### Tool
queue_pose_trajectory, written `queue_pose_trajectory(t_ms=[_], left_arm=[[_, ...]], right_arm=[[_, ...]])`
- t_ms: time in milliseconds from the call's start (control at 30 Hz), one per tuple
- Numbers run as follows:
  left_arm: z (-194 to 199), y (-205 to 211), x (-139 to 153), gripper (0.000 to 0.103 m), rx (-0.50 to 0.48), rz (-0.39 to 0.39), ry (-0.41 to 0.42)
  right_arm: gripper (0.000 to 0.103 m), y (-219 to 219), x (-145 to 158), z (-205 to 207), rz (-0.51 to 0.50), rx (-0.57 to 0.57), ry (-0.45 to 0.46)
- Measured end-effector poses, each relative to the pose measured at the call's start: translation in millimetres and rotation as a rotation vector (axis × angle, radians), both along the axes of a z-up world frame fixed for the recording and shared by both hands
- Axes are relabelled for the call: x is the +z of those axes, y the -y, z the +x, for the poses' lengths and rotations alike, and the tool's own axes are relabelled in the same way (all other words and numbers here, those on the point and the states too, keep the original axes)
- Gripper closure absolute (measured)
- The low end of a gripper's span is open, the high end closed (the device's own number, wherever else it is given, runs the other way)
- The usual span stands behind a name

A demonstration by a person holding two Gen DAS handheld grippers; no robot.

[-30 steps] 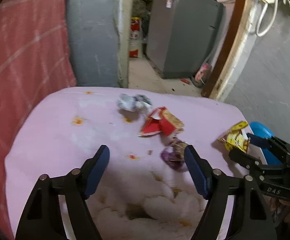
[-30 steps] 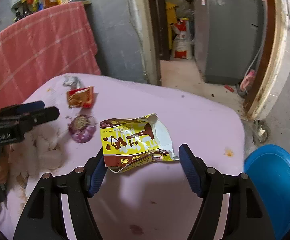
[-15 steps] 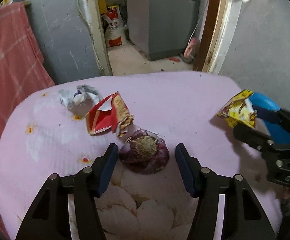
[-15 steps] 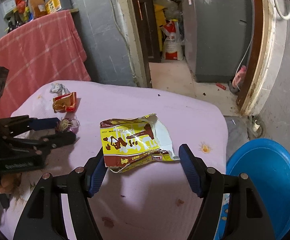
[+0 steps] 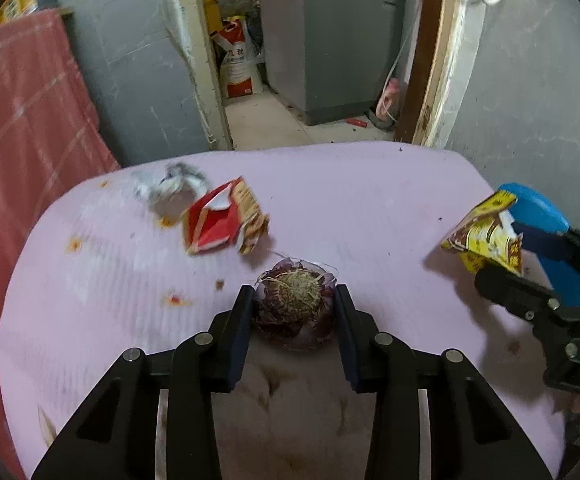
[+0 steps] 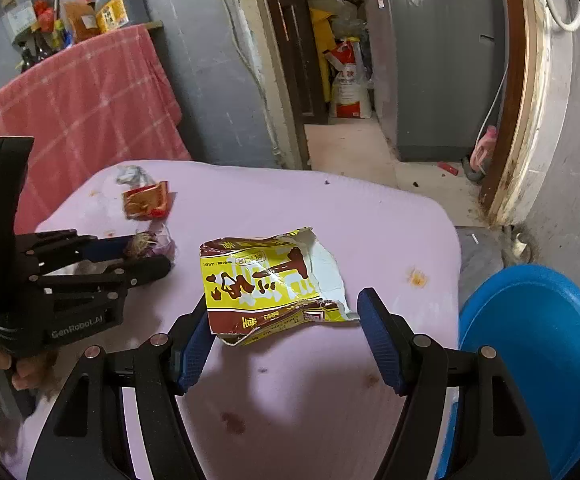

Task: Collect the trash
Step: 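Grasp the yellow snack wrapper with the right tool while the left tool grasps the purple mesh bag, then carry the yellow wrapper and purple bag over the blue basin and open both tools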

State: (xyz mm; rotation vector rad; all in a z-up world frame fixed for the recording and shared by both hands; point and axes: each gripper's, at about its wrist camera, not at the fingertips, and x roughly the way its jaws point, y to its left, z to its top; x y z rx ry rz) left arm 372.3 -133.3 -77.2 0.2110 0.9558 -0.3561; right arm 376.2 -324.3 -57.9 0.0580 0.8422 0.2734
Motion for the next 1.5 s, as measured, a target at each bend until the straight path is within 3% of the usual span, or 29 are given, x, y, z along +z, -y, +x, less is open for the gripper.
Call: queue_pose_trajectory(t_ms=[600,867,1500], left_arm=[[-65.3,-53.5,51.7,0.069,0.147,-0.243,0.109],[-96.0,-49.2,97.3,0.069,0.169,-0.311,0.261],[-142.7,-28.9,175.5,0.069,0.133,-0.415,0.517]], right_arm=[[0.035,-19.9,28.3,-66.7,0.036,0.005,0.083],[0.035,-15.7,67.3,-97.4,0.066,-0.029,0.233],[0.035,15.7,155.4,-150.6,0.069,-0.113,0.494]])
